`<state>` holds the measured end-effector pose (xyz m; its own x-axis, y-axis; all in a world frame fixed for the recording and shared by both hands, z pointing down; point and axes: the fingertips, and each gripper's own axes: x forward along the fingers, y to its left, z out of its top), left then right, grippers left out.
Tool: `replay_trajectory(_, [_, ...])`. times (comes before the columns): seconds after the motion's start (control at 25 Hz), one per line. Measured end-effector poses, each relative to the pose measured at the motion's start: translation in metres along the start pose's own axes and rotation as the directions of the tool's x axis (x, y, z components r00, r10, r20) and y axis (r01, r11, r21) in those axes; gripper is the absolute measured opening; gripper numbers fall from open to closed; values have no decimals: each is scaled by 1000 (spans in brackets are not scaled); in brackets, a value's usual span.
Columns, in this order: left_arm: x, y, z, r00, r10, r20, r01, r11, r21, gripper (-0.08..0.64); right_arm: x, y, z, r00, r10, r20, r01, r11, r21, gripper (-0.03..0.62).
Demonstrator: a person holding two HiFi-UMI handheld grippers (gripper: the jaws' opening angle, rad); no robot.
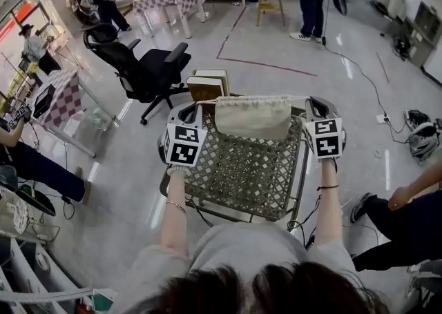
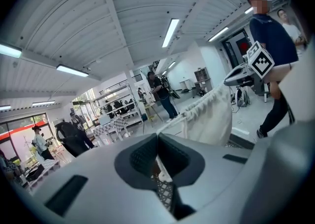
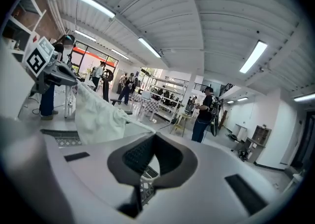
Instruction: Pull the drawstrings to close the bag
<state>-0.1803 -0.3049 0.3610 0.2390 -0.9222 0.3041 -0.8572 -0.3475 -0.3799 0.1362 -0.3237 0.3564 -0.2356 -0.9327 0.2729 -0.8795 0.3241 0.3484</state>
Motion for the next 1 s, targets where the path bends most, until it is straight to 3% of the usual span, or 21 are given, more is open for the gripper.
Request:
replay_trajectory(0.36, [-1, 6, 2, 999, 30, 29, -28, 999, -44, 26, 4, -4, 8, 998, -10, 60, 7, 998, 55, 23])
replay_trajectory(1.0, [0, 10, 5, 996, 68, 60, -61, 992, -111, 26, 9, -18, -5, 996, -72, 55, 63, 987, 151, 22])
